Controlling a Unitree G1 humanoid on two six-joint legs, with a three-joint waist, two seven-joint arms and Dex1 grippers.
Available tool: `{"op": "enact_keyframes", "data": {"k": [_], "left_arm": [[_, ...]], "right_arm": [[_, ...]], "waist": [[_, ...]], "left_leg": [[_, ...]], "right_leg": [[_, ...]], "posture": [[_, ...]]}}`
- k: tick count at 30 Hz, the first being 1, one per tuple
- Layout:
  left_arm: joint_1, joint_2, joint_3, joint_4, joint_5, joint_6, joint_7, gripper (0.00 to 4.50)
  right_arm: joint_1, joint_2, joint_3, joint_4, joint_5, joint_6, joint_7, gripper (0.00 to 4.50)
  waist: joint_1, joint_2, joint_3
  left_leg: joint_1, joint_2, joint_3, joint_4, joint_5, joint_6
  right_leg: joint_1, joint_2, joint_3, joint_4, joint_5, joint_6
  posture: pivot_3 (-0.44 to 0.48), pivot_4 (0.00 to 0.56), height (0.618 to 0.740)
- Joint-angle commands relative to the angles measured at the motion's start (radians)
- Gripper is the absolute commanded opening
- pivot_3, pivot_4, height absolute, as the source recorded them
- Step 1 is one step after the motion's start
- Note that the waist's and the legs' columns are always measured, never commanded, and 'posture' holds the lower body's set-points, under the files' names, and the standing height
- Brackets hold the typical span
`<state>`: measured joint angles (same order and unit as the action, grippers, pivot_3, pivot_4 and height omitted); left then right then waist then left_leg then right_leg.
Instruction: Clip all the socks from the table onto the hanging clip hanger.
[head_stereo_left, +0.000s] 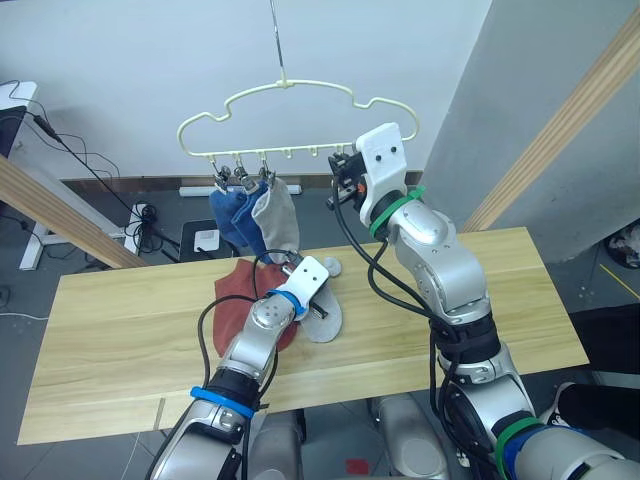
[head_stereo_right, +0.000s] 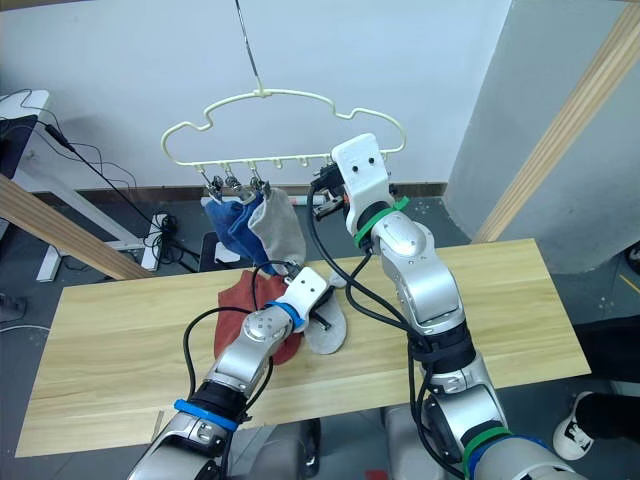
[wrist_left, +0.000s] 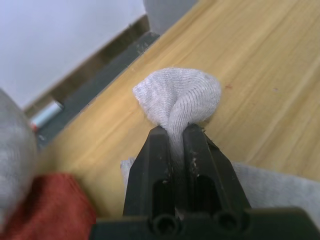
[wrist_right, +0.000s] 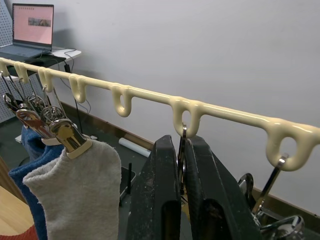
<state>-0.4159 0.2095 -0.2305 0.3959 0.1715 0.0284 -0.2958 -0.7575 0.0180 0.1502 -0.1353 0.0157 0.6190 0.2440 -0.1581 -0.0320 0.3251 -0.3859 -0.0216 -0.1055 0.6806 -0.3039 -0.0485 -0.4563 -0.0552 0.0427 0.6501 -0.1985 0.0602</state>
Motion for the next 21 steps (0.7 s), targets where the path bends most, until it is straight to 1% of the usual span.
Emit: {"op": "enact_keyframes", "data": {"k": [1,8,16,21], "left_arm": [[-0.063,0.017,-0.008,-0.026,0.066,-0.194,0.079,0.01],[-0.120,0.018,-0.003,0.002,0.119,-0.348,0.162,0.01],[-0.133,0.023,-0.013,-0.003,0.144,-0.456,0.161,0.01],[-0.107,0.046,0.002,-0.015,0.150,-0.507,0.162,0.01]], "right_arm": [[-0.003,0.005,0.003,-0.060,0.013,-0.008,-0.006,0.00],[-0.005,0.011,-0.001,-0.070,0.034,0.009,-0.005,0.00],[-0.002,0.012,0.001,-0.081,0.055,0.028,-0.009,0.00],[-0.001,0.009,0.003,-0.084,0.057,0.031,-0.012,0.00]], "waist": [[0.000,0.000,0.000],[-0.011,0.000,0.000],[-0.012,0.000,0.000],[-0.013,0.000,0.000]], "left_leg": [[0.000,0.000,0.000,0.000,0.000,0.000],[-0.001,0.000,0.001,0.000,0.000,0.000],[-0.001,0.000,0.001,0.000,0.000,0.000],[-0.001,0.000,0.001,0.000,0.000,0.000]], "right_leg": [[0.000,0.000,0.000,0.000,0.000,0.000],[0.000,0.000,0.000,-0.002,0.001,0.000],[0.000,0.000,0.000,-0.002,0.001,0.001],[0.000,0.000,0.000,-0.002,0.001,0.001]], "posture": [[-0.273,0.314,0.733],[-0.276,0.315,0.733],[-0.274,0.317,0.733],[-0.272,0.318,0.733]]}}
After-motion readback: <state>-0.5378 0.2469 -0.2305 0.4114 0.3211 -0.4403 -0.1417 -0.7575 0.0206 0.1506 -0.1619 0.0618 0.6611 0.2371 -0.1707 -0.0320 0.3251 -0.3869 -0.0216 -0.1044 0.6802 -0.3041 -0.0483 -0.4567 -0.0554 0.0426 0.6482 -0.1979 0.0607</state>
